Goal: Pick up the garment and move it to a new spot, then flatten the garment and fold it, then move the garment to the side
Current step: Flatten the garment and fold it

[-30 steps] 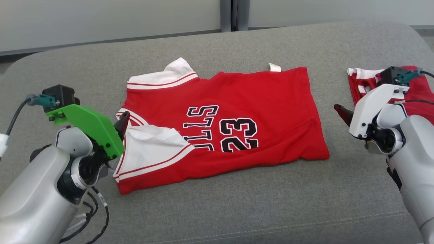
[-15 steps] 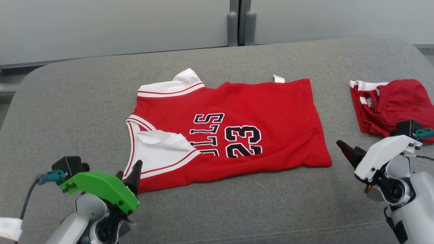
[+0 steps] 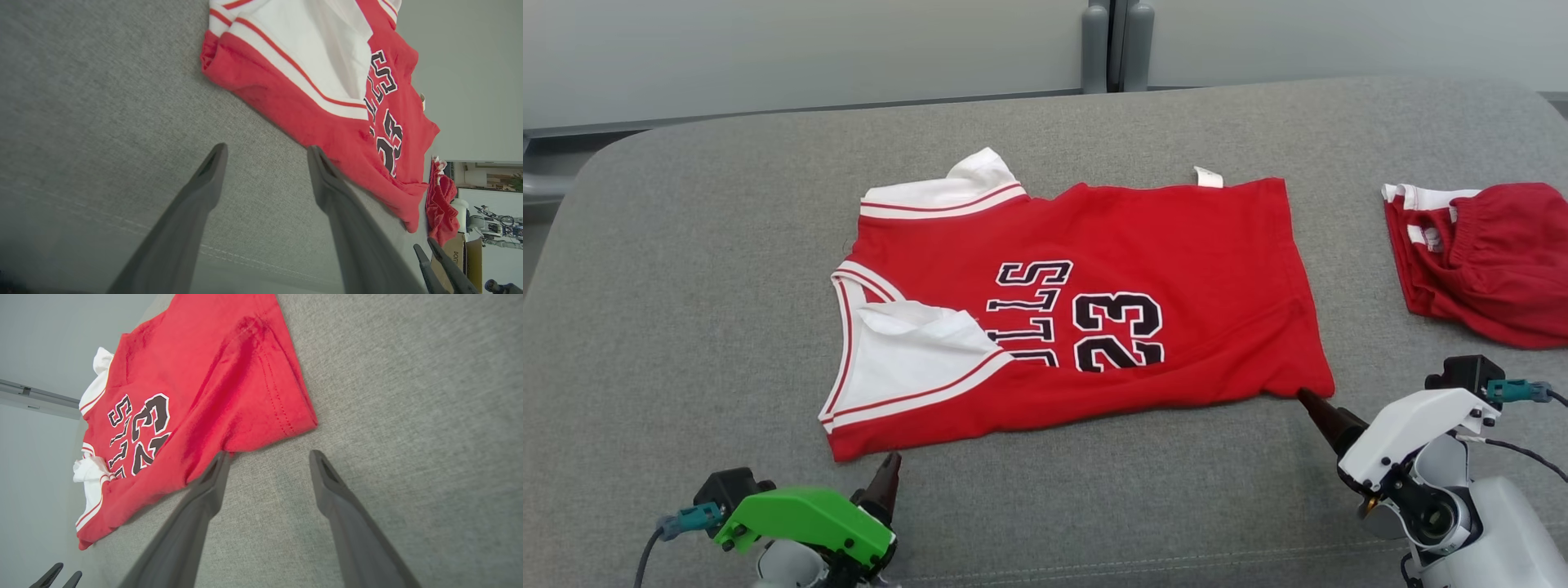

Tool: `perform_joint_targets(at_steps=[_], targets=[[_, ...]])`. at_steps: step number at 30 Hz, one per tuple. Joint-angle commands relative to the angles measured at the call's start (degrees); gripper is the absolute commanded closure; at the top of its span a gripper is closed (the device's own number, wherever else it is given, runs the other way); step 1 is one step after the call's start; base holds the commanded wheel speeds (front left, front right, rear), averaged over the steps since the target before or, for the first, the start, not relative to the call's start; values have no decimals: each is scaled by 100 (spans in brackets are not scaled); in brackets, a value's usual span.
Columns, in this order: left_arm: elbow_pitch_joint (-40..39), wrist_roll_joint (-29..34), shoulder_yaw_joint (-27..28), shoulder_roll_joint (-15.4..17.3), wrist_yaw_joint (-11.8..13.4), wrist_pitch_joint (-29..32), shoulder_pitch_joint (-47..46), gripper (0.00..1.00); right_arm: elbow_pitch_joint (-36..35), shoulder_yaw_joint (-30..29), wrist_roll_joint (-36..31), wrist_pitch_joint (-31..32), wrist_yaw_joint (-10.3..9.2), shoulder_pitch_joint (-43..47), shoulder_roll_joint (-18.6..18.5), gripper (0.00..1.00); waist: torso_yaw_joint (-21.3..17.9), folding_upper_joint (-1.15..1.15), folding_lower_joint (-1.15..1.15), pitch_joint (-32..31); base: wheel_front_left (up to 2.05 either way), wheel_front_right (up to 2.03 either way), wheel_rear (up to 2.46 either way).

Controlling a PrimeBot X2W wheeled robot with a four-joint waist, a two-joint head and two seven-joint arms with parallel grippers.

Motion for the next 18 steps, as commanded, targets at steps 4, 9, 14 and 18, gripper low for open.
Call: perform_joint_targets(at_steps=[4,9,14,18], targets=[[402,-280,326,-233,-102,-120,-216,0,-83,-57,-47,11,0,-26,69,0,-42,0,0,93,0,0,0],[910,-521,691,-449,-313,-353,-397,0,-133,-61,-62,71,0,-84,116,0,-149,0,0,211,0,0,0],[1240,-596,843,-549,-436,-454,-559,0,-159,-84,-77,72,0,-125,131,0,-225,0,0,299,0,0,0],[1535,-606,953,-604,-593,-560,-692,0,-173,-99,-52,70,0,-139,171,0,-272,0,0,367,0,0,0]])
